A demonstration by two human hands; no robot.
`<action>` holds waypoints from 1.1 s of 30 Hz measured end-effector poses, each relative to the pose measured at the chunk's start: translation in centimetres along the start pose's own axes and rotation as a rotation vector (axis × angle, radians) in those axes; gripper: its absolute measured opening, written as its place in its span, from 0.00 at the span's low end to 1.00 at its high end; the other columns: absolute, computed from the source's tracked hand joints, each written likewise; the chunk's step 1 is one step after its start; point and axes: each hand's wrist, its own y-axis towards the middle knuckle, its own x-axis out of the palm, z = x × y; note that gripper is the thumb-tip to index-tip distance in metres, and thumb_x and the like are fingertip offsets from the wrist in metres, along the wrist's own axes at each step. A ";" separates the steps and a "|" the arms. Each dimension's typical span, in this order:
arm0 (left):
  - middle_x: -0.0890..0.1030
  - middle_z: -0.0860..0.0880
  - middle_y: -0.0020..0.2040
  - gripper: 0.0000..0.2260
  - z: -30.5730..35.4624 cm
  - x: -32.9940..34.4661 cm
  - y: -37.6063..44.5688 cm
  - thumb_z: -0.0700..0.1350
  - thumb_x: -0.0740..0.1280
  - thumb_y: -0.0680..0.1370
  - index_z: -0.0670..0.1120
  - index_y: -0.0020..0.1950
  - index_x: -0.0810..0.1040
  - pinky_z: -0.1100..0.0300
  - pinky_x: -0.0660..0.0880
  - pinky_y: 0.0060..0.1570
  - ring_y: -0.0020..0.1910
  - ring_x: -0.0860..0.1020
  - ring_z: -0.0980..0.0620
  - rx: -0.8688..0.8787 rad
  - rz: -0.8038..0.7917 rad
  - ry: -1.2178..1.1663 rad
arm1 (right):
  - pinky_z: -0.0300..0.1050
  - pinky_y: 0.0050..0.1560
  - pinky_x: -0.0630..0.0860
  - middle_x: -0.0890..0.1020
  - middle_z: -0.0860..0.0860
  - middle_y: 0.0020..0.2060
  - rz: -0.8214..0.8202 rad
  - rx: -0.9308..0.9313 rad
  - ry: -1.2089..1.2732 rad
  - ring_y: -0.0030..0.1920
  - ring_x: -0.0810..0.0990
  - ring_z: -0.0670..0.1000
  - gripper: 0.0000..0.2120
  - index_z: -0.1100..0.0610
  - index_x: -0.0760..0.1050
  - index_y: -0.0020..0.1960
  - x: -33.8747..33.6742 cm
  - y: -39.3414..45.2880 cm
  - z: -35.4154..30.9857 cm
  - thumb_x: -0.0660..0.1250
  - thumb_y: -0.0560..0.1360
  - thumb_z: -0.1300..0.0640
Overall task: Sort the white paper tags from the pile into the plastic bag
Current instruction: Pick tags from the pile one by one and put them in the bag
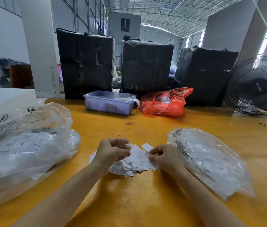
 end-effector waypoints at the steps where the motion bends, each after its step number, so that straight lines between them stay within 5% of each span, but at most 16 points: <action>1: 0.83 0.47 0.35 0.11 0.0 0.0 0.0 0.26 0.70 0.69 0.41 0.45 0.79 0.66 0.78 0.31 0.30 0.82 0.54 0.000 0.001 -0.002 | 0.26 0.24 0.66 0.81 0.50 0.32 0.012 -0.012 0.003 0.27 0.74 0.41 0.04 0.59 0.83 0.46 0.2 0.0 0.0 0.70 0.72 0.64; 4: 0.83 0.45 0.36 0.09 0.0 -0.1 0.0 0.28 0.71 0.70 0.40 0.45 0.79 0.66 0.76 0.29 0.30 0.82 0.53 0.002 0.012 -0.017 | 0.33 0.28 0.69 0.80 0.50 0.33 0.002 -0.038 -0.010 0.26 0.74 0.41 0.04 0.59 0.83 0.45 0.7 0.0 0.1 0.69 0.73 0.63; 8: 0.83 0.44 0.35 0.06 -0.1 -0.1 0.0 0.31 0.72 0.71 0.39 0.44 0.80 0.65 0.78 0.31 0.29 0.81 0.53 0.012 0.027 -0.023 | 0.38 0.46 0.71 0.79 0.50 0.50 -0.006 -0.207 -0.207 0.47 0.76 0.47 0.10 0.56 0.80 0.55 0.7 0.0 -0.4 0.69 0.74 0.55; 11: 0.83 0.46 0.33 0.03 -0.1 -0.1 0.1 0.34 0.72 0.72 0.39 0.42 0.80 0.65 0.77 0.31 0.29 0.81 0.53 0.019 0.036 -0.041 | 0.37 0.35 0.65 0.76 0.45 0.37 -0.128 -0.267 -0.355 0.35 0.70 0.43 0.09 0.51 0.78 0.40 0.3 -0.1 -1.3 0.72 0.70 0.46; 13: 0.83 0.46 0.33 0.01 -0.2 -0.1 0.1 0.35 0.71 0.73 0.39 0.42 0.80 0.66 0.77 0.31 0.29 0.81 0.53 0.016 0.044 -0.061 | 0.39 0.29 0.60 0.71 0.47 0.29 -0.192 -0.268 -0.449 0.30 0.67 0.44 0.17 0.52 0.70 0.29 0.3 -0.3 -1.5 0.72 0.69 0.45; 17: 0.83 0.47 0.33 0.03 -0.2 0.1 0.1 0.38 0.71 0.74 0.37 0.44 0.80 0.66 0.78 0.31 0.28 0.81 0.55 0.009 0.054 -0.062 | 0.42 0.29 0.60 0.70 0.53 0.26 -0.121 -0.373 -0.565 0.29 0.69 0.53 0.21 0.60 0.66 0.28 0.4 -0.3 -1.2 0.61 0.79 0.55; 20: 0.84 0.46 0.33 0.04 -0.1 0.1 0.0 0.37 0.71 0.73 0.37 0.44 0.81 0.67 0.78 0.31 0.29 0.81 0.55 0.017 0.041 -0.063 | 0.40 0.27 0.56 0.65 0.49 0.23 0.004 -0.265 -0.294 0.25 0.63 0.47 0.22 0.55 0.60 0.27 0.1 -0.1 -1.1 0.59 0.79 0.60; 23: 0.84 0.45 0.34 0.05 0.0 0.0 0.0 0.37 0.72 0.72 0.35 0.45 0.80 0.67 0.77 0.31 0.30 0.81 0.55 0.025 0.031 -0.085 | 0.42 0.34 0.74 0.81 0.56 0.34 -0.113 0.028 0.488 0.37 0.80 0.53 0.12 0.60 0.74 0.37 -0.8 0.3 -1.3 0.59 0.78 0.65; 25: 0.84 0.45 0.34 0.05 0.1 0.0 0.0 0.37 0.72 0.71 0.36 0.44 0.81 0.67 0.78 0.32 0.30 0.81 0.55 0.023 0.024 -0.098 | 0.44 0.41 0.81 0.84 0.61 0.43 -0.262 0.170 0.882 0.45 0.84 0.56 0.08 0.67 0.75 0.49 -1.2 0.1 -1.7 0.57 0.79 0.67; 33: 0.83 0.46 0.32 0.03 0.0 0.0 0.1 0.35 0.73 0.69 0.38 0.40 0.81 0.66 0.78 0.34 0.32 0.81 0.52 0.020 0.007 -0.088 | 0.43 0.38 0.81 0.84 0.64 0.43 -0.403 0.191 1.082 0.44 0.85 0.58 0.10 0.68 0.75 0.51 -1.0 -0.5 -3.0 0.56 0.77 0.72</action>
